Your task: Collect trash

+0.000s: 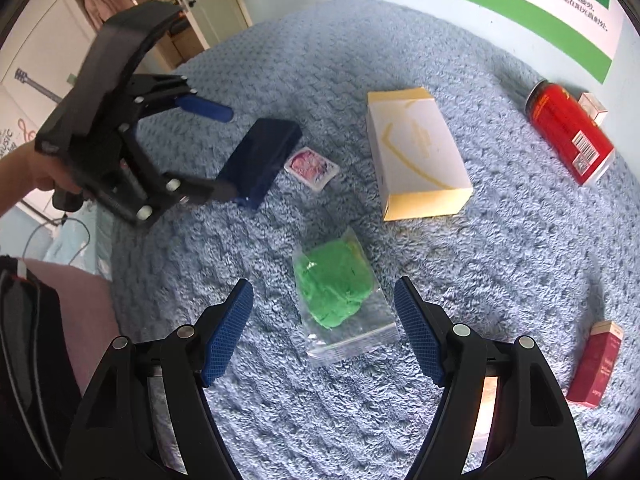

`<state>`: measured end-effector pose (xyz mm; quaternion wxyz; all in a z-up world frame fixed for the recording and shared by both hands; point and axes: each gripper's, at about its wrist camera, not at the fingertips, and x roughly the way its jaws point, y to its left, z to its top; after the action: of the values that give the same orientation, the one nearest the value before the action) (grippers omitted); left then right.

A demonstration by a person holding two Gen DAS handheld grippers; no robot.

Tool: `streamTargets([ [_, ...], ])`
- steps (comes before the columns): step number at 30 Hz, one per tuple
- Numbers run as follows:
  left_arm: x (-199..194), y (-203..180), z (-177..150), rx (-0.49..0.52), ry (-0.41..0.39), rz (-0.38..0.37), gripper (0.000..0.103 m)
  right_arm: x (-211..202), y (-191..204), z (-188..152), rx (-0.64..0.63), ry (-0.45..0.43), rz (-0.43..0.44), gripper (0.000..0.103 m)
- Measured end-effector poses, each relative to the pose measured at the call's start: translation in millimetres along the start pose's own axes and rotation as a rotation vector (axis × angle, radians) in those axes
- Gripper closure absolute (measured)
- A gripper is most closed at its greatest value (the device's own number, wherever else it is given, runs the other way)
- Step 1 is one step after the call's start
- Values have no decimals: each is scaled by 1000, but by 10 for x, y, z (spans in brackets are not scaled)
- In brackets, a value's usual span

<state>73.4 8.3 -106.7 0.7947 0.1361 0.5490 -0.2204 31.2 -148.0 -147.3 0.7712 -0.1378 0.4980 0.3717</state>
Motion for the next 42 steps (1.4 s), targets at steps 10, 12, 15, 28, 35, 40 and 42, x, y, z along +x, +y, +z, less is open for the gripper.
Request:
streamTargets([
  [10,272,54,126,-52,69,33,20,189,-55,21,-49,0,8,30],
  [12,298,73,108,-68,75,11,24,267,-9,35,-93,0,-20,30],
  [15,303,110,62,-89,77,-21,36,404,81,50,-161,20,-49,30],
  [28,-183,341,-255,-99,18,10,49,94,80,330,-133,-21,-29,55],
  [35,-513,569,-525,-127,-17,84,71,17,372,519,-172,-47,17,54],
  [40,-564,708,-749,-151,-5,100,86,84,613,690,-230,-49,45,54],
  [42,-526,774,-845,-168,2,111,86,120,712,733,-251,-38,55,54],
])
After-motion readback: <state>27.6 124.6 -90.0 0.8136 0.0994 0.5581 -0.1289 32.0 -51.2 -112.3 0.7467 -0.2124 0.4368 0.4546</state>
